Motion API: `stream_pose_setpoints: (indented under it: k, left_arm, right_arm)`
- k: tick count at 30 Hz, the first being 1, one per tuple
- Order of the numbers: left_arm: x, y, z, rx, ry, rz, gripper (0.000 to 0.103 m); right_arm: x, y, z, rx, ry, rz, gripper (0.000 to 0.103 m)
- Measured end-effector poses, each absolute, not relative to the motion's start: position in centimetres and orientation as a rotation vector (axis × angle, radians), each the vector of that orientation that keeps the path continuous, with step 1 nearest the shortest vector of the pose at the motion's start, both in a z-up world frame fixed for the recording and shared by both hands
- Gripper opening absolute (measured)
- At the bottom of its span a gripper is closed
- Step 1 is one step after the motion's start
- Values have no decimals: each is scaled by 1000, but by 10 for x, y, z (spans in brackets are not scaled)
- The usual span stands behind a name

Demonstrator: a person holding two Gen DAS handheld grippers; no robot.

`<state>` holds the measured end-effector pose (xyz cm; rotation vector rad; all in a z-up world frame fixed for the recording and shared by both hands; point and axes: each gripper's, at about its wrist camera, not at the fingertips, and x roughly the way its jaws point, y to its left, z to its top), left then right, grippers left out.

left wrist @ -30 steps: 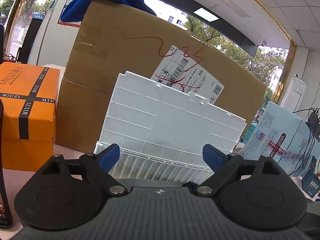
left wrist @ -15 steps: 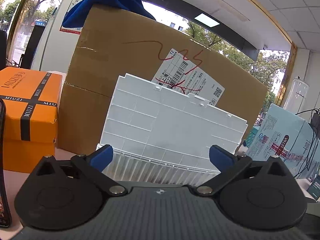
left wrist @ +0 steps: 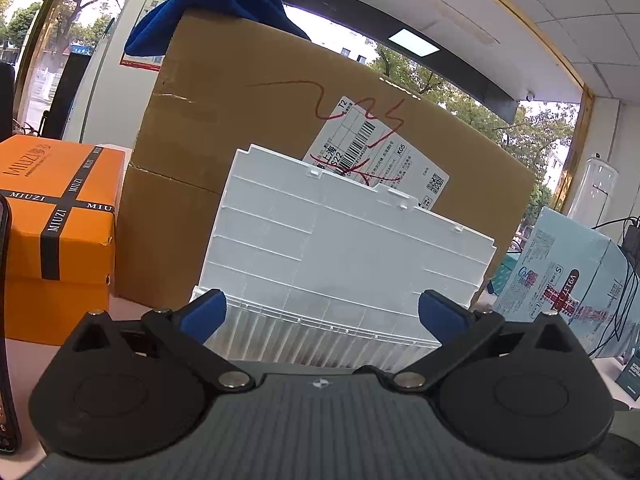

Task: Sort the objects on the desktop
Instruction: 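Withdraw both grippers from the white box, then turn both open grippers away from the box toward the cream cloth on the table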

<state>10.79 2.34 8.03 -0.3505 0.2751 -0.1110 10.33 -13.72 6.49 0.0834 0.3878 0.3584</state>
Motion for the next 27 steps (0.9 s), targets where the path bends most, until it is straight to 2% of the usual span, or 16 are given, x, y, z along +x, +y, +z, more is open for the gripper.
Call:
stream_pose_setpoints:
  k: [9, 12, 15, 27]
  left_arm:
    - [95, 11, 67, -273, 121, -11, 103]
    - [89, 3, 59, -219, 51, 18, 103]
    - [82, 2, 51, -224, -21, 64, 103]
    - [79, -11, 41, -186, -60, -7, 103]
  right_arm:
    - [75, -130, 29, 28, 6, 249, 97]
    - [69, -125, 19, -23, -91, 219, 103]
    - [74, -123, 18, -34, -92, 218, 103]
    - [86, -117, 18, -70, -24, 145, 103]
